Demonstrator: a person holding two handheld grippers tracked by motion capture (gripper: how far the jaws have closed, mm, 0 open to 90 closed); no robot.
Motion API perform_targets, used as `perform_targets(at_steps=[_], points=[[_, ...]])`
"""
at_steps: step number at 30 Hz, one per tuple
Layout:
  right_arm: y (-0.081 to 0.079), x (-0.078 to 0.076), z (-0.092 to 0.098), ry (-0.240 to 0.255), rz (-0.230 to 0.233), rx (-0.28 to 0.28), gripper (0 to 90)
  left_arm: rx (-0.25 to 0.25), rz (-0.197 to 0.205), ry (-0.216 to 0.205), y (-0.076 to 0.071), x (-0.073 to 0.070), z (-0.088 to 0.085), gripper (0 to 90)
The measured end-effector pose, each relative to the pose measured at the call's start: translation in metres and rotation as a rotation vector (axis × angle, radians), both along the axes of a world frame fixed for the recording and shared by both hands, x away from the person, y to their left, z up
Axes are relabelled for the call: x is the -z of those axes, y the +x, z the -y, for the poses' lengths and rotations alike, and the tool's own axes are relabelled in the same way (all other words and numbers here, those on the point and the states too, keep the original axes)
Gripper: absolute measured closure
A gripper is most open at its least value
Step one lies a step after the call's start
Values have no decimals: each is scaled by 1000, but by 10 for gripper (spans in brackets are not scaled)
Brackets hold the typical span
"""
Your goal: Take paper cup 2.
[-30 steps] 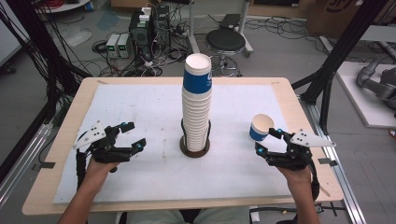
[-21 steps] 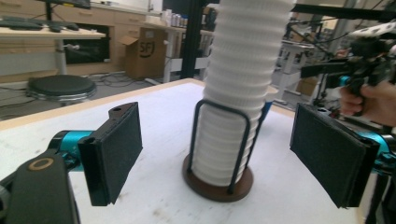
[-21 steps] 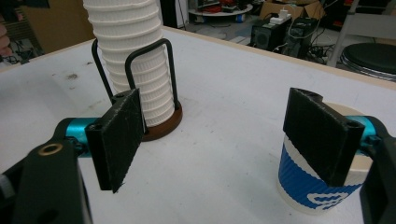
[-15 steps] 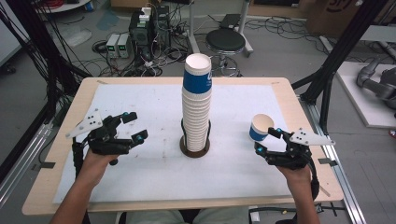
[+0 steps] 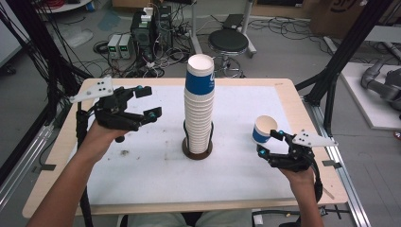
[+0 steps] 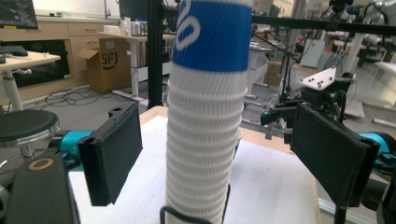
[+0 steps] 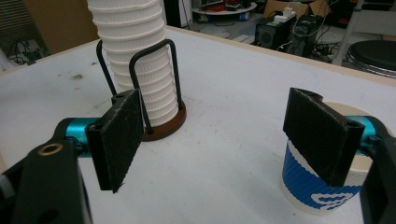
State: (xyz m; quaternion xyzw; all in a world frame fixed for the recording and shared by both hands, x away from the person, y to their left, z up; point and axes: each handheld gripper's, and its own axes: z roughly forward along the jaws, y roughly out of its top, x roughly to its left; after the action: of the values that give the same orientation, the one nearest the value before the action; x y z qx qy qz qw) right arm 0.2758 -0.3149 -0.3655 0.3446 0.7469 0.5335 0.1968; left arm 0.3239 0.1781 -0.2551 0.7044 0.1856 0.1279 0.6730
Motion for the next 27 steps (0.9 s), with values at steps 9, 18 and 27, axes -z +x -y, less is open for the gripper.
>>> perform_targets(at_steps=[9, 18, 27], points=[[0, 1, 1, 4, -10, -1, 210, 23, 21, 46, 15, -37, 26, 166], [0, 0, 2, 9, -10, -1, 210, 37, 19, 99, 35, -64, 57, 166], [0, 2, -1, 6, -14, -9, 210, 48, 17, 183, 50, -79, 95, 166]])
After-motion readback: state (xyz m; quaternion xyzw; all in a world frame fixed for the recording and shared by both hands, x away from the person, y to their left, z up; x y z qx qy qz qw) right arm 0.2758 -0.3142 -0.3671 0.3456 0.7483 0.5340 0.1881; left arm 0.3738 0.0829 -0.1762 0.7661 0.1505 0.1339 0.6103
